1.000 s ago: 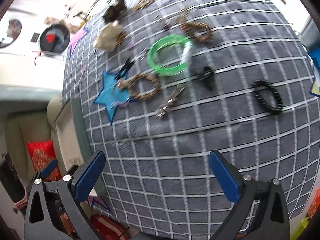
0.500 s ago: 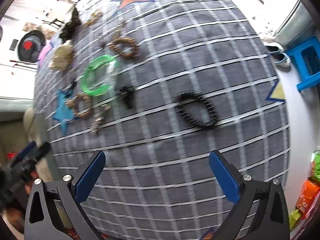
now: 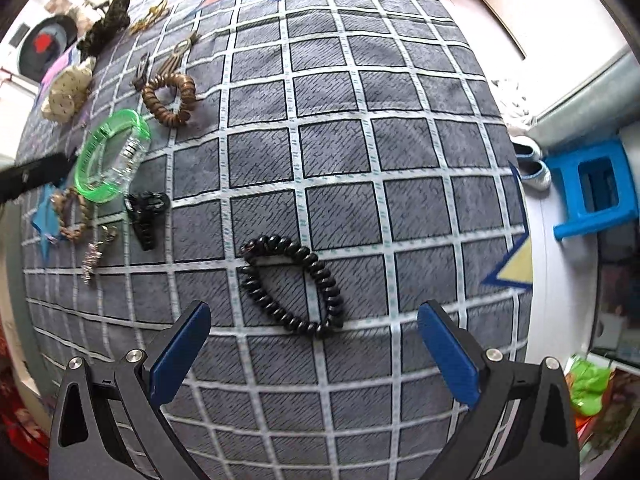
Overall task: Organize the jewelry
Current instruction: 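Withdraw both tools from the tray back over the table, then grasp the green bangle with left tool while right tool grasps black coil hair tie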
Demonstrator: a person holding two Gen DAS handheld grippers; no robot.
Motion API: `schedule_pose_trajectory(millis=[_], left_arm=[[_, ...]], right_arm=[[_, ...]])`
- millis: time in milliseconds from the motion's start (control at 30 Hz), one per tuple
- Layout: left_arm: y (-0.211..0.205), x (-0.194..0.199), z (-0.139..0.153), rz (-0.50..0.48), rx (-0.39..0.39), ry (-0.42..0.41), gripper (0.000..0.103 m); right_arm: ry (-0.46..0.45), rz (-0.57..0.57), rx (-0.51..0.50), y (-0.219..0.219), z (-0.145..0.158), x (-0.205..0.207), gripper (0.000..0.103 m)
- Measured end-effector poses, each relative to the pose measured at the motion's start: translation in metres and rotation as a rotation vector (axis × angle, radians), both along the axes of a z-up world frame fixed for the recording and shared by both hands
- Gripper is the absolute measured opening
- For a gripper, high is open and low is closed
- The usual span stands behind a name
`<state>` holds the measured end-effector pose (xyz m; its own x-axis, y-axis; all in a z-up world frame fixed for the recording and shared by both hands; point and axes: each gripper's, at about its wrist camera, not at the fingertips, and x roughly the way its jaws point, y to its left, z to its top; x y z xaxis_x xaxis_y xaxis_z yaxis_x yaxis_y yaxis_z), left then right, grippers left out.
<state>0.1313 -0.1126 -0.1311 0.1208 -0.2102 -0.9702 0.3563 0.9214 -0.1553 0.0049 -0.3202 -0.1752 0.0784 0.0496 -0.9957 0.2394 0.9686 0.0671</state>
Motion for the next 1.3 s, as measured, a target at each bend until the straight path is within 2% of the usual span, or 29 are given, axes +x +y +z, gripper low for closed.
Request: schedule_pose_trajectory(millis=[100,167,333,433,467,533,600,633,667,700,733,767,800,867,1300], left_arm=[[-0.012,0.003,-0.01,-0.024,0.008,0.014,0.078],[-0.02,0.004,-0.018,-0.041,0.018,0.024,0.068],[-0.027,0.006,-0.025,-0.046,0.03,0.032,0.066],[-0.029,0.006,-0.025,-0.056,0.037,0.02,0.049],[-0.029,0.006,-0.025,-0.058,0.034,0.022,0.04],[-0.031,0.007,-0.025,-0.062,0.029,0.025,0.034],[-0.032,0.007,-0.025,-0.06,0.028,0.025,0.029],[-0.036,0.007,-0.027,-0.061,0.031,0.025,0.015],[-0.037,0.007,-0.028,-0.059,0.025,0.031,0.013],[-0.038,0.007,-0.028,-0.054,0.018,0.032,0.011],[-0.038,0.006,-0.027,-0.053,0.014,0.032,0.01],[-0.033,0.004,-0.025,-0.054,0.012,0.029,0.01],[-0.032,0.002,-0.023,-0.056,0.01,0.027,0.01],[-0.029,-0.004,-0.019,-0.059,-0.002,0.021,0.01],[-0.002,-0.034,0.026,-0.063,-0.063,-0.02,0.01]], right_arm=[[0.005,0.012,-0.002,-0.005,-0.009,0.005,0.103],[0.004,0.014,-0.009,-0.01,-0.013,0.006,0.103],[-0.011,0.027,-0.039,-0.014,-0.018,0.003,0.102],[-0.024,0.037,-0.056,-0.006,-0.019,0.0,0.097],[-0.031,0.041,-0.057,-0.006,-0.019,-0.001,0.093],[-0.042,0.051,-0.061,0.002,-0.011,-0.005,0.085],[-0.053,0.059,-0.064,0.007,-0.005,-0.004,0.071],[-0.058,0.061,-0.064,0.01,-0.002,-0.005,0.066],[-0.063,0.063,-0.065,0.014,0.002,-0.005,0.055],[-0.064,0.065,-0.067,0.017,0.005,-0.002,0.046],[-0.063,0.065,-0.064,0.018,0.006,-0.002,0.044],[-0.066,0.064,-0.062,0.019,0.007,-0.002,0.038],[-0.067,0.061,-0.057,0.02,0.01,-0.002,0.027],[-0.066,0.045,-0.035,0.019,0.012,-0.001,0.023],[-0.082,-0.074,0.105,0.01,0.042,-0.015,0.022]])
